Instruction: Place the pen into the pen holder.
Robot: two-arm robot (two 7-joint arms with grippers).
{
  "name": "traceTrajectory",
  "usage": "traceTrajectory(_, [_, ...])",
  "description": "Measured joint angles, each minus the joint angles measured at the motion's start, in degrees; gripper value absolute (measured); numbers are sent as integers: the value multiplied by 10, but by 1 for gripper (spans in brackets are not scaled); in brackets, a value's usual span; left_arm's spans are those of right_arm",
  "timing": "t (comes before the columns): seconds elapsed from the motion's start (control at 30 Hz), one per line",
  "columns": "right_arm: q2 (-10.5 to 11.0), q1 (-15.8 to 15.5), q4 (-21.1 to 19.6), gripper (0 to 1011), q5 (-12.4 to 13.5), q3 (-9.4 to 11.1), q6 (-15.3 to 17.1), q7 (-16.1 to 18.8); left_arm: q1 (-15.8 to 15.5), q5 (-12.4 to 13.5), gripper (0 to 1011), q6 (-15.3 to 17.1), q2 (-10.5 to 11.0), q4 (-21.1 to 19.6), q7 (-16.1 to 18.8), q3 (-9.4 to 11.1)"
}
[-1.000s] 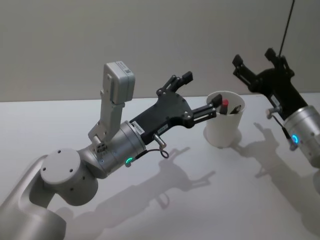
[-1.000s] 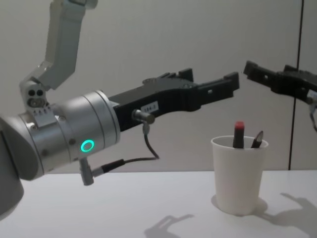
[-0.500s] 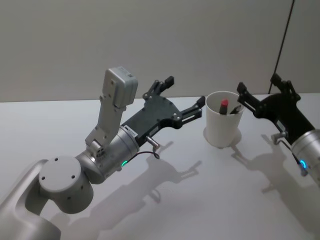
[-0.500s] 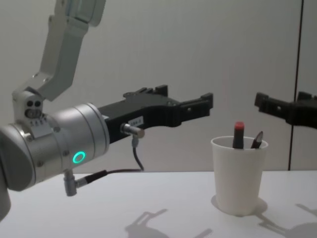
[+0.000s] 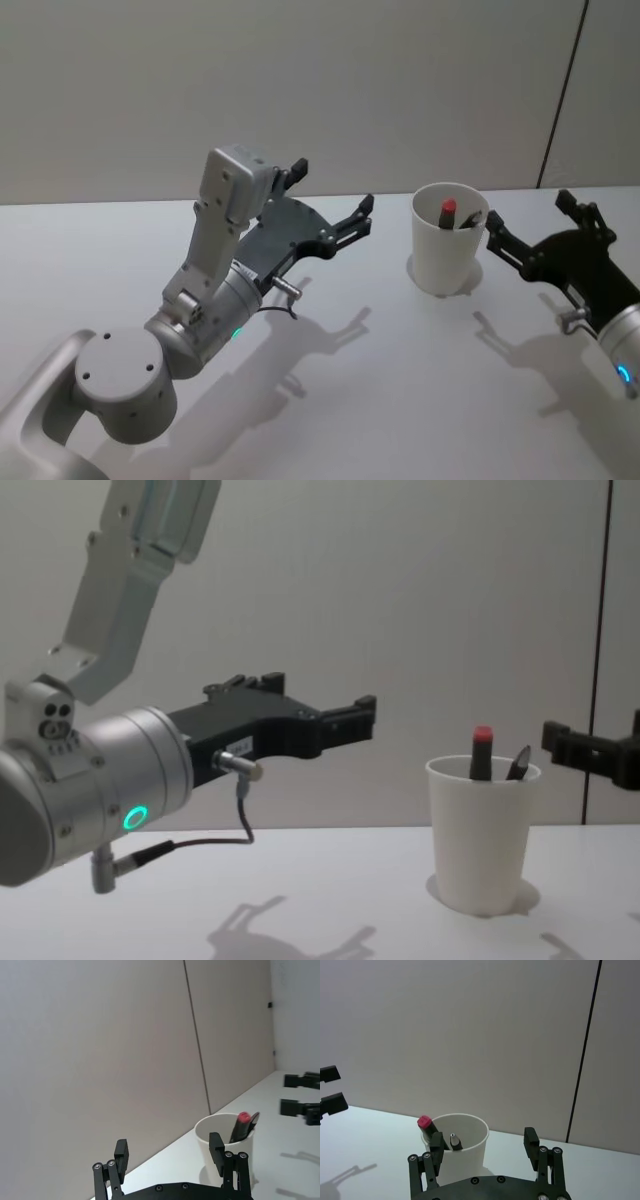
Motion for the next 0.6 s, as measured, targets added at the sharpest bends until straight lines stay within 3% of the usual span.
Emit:
traceTrajectory(0.33, [4,-14,-13,1001,-8,2,10,-7,10,26,1001,13,17,-14,72,10])
traceTrajectory(0.6, [4,-14,-14,1002,-8,2,10,-7,14,36,1001,18,23,-19,100,14])
